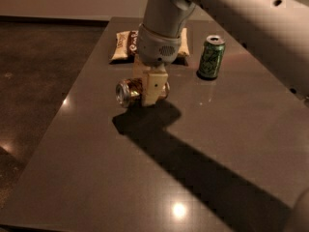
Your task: Move orange can near brown chip bag
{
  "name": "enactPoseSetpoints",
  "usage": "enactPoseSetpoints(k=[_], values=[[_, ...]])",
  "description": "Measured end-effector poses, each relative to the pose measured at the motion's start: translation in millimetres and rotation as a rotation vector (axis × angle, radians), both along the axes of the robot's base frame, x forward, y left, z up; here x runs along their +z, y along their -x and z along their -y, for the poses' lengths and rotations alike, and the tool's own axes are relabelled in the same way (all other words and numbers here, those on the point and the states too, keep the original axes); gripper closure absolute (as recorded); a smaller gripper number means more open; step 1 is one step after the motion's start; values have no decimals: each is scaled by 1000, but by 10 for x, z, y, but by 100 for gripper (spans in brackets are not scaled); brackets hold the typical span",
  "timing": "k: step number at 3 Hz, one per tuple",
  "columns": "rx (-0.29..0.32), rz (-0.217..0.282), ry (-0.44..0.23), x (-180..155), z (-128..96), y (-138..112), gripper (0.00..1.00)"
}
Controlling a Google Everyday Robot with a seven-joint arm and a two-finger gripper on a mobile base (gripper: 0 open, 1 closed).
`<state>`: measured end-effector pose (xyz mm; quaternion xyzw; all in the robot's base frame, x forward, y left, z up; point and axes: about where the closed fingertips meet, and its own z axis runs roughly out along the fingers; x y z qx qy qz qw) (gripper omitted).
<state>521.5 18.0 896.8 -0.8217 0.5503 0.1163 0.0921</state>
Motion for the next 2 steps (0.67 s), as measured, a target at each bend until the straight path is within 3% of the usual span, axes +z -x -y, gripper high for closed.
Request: enactPoseSetpoints(k=[2], values=[[-319, 80, 34, 49, -188, -419, 100]])
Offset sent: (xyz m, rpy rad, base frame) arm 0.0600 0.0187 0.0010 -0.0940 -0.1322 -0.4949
